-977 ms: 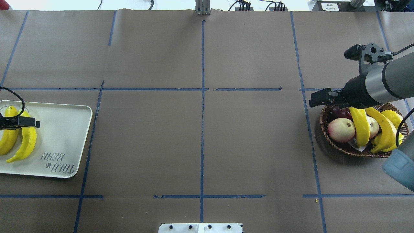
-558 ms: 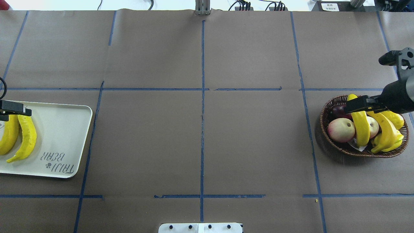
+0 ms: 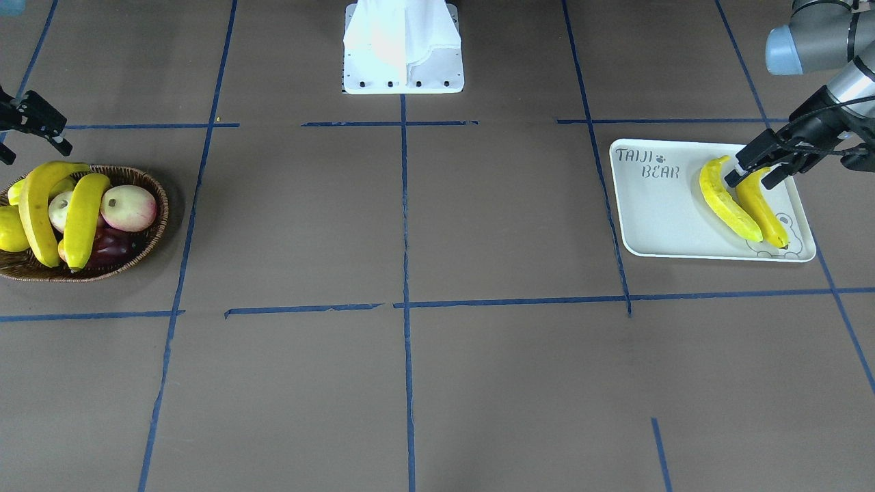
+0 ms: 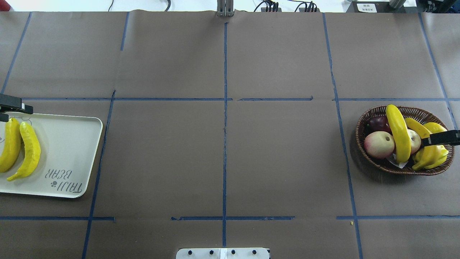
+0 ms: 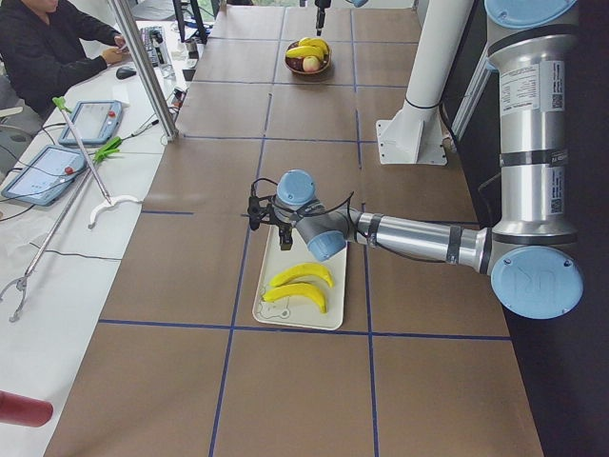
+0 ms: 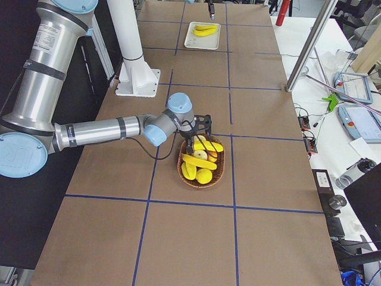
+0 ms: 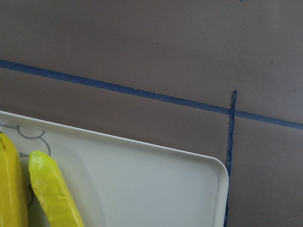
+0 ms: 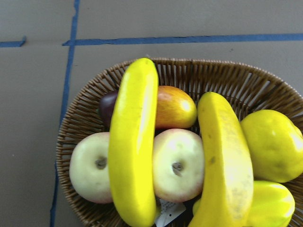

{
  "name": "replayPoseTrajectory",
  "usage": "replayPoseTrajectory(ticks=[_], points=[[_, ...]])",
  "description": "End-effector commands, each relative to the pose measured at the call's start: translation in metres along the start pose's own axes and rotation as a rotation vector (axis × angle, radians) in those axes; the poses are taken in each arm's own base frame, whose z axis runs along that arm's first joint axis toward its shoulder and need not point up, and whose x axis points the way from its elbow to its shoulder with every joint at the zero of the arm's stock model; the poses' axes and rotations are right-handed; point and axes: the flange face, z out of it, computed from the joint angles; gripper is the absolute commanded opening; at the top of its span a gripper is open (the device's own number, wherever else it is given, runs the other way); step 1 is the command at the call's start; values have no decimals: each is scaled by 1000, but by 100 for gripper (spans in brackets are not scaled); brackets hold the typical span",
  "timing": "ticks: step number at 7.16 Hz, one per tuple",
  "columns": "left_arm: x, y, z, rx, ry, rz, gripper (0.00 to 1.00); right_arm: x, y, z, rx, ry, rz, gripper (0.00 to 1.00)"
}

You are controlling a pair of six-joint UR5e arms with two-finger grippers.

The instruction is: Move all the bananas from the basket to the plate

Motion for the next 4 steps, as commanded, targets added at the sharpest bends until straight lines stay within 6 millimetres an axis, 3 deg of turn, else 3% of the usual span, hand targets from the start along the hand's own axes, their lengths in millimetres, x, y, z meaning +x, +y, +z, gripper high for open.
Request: replayPoseTrajectory(ticks=[1,3,4], points=[[1,-1,0,7,-1,-18,100,39,10,14,-17,-31,125,100],[1,-1,0,6,-1,-17,100,56,9,31,-33,-2,173,100],[0,0,2,3,-5,-19,100,53,4,36,-34,-3,167,100]])
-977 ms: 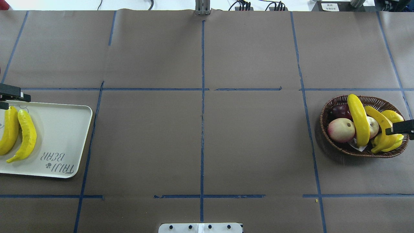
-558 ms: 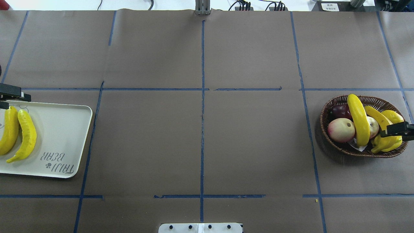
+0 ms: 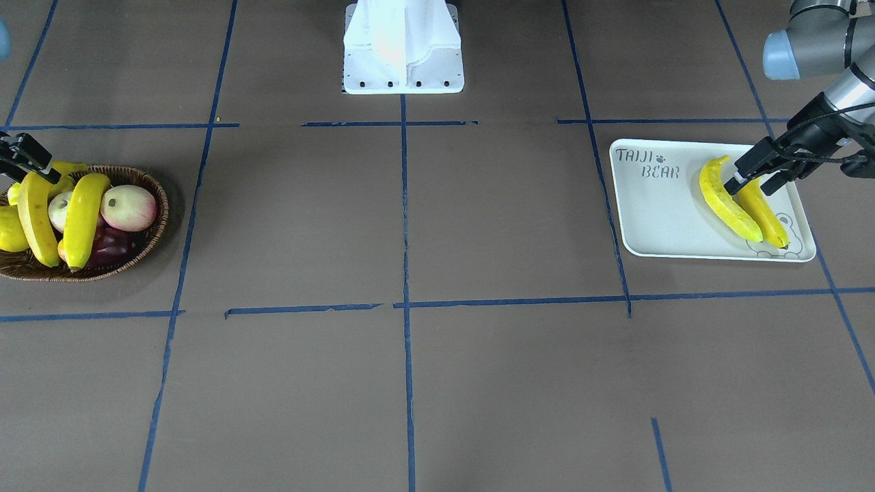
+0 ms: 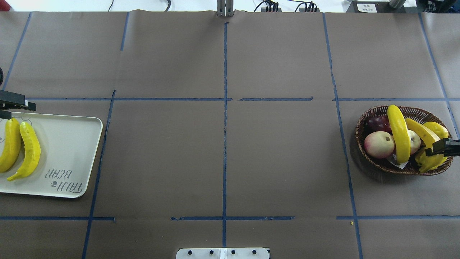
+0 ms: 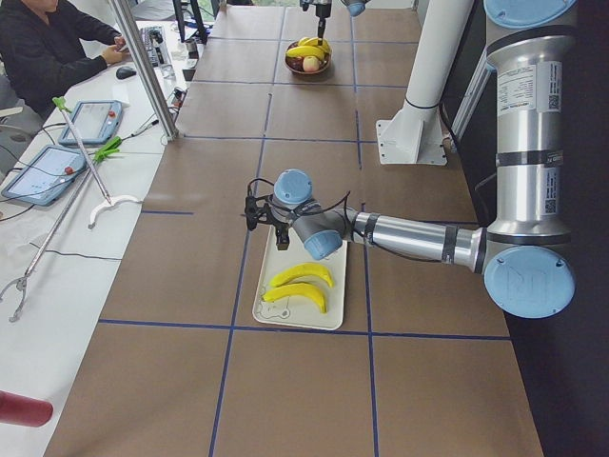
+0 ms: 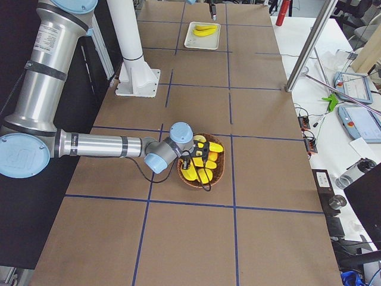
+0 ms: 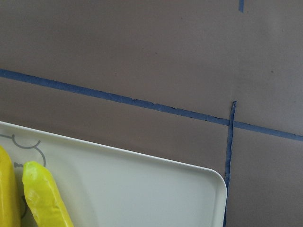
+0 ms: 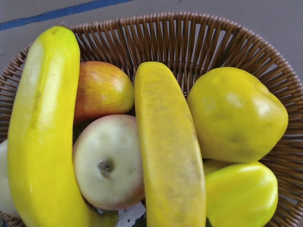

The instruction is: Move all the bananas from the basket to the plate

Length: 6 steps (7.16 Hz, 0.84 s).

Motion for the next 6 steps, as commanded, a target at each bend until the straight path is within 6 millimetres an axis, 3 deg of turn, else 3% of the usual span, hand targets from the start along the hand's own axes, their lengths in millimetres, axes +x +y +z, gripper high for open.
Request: replayPoseTrajectory(ticks=[1,3,4,5,6], points=[[2,-1,0,1,2,1,99,21,2,-36,109,-57,-14,0],[4,-2,1,1,4,4,99,50,-1,-97,291,-121,0,0],[7,-4,1,1,8,5,99,34,-15,-117,327,-160,-23,0],[17,-8,-1,6,22,16,99,2,-43,-123,324,-198,-50,0],[25,-12,1,6,25,18,99,-55,-84,-117,282,-210,-72,0]])
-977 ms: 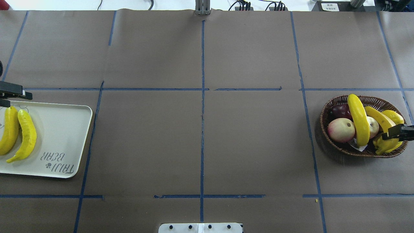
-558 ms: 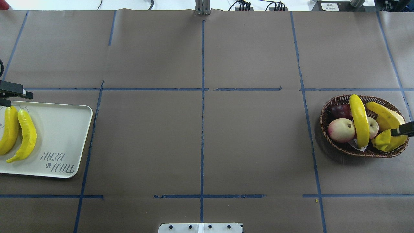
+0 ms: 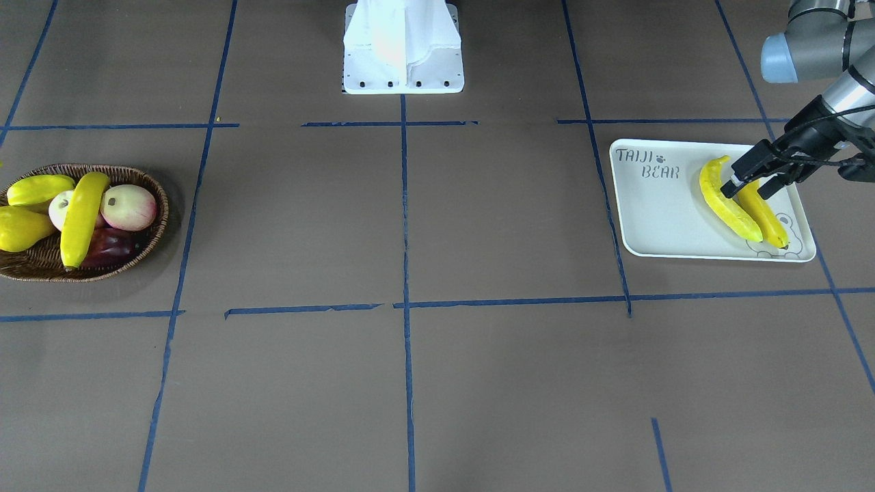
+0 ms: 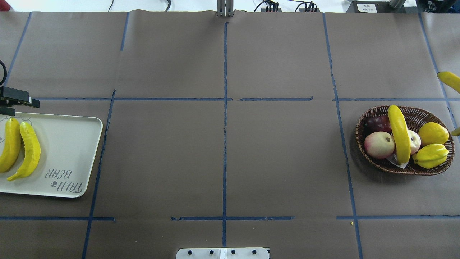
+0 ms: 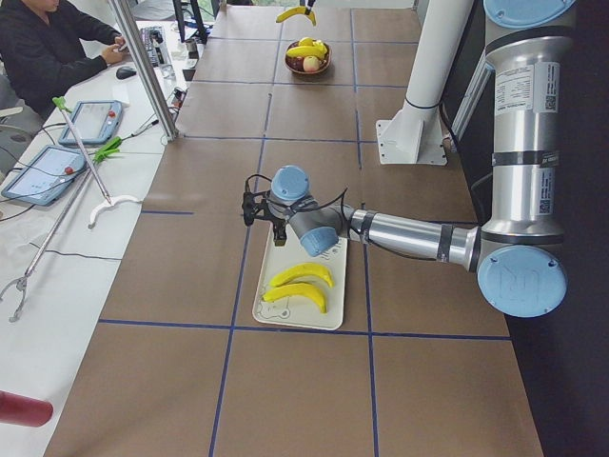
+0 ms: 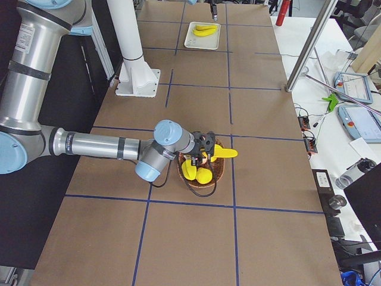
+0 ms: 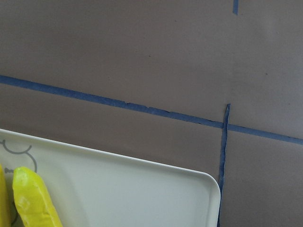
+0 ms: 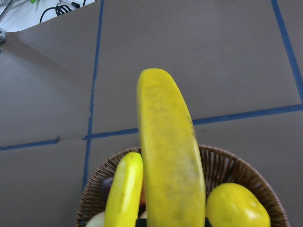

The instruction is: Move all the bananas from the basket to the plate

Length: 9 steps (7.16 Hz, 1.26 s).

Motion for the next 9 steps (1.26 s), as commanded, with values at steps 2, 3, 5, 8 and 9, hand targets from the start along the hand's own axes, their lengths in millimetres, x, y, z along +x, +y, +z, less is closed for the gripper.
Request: replayPoseTrajectory(ticks=[2,3,5,8,9], points=[[70,-28,0,6,56,-106,99,-167,-67,83,-127,-80,23,0],[115,-18,25,-41,86,-134,99,-218,-59,115,-126,-104,-7,0],[188,-6,48,-80,149,-243,99,-309,-10,183,-71,-127,-49,1],[310,26,72,-71,286,-333,99,-439,99,239,-5,-225,-37,1],[354,49,81,-60,356,-394,99,-479,128,245,9,-270,-49,1]])
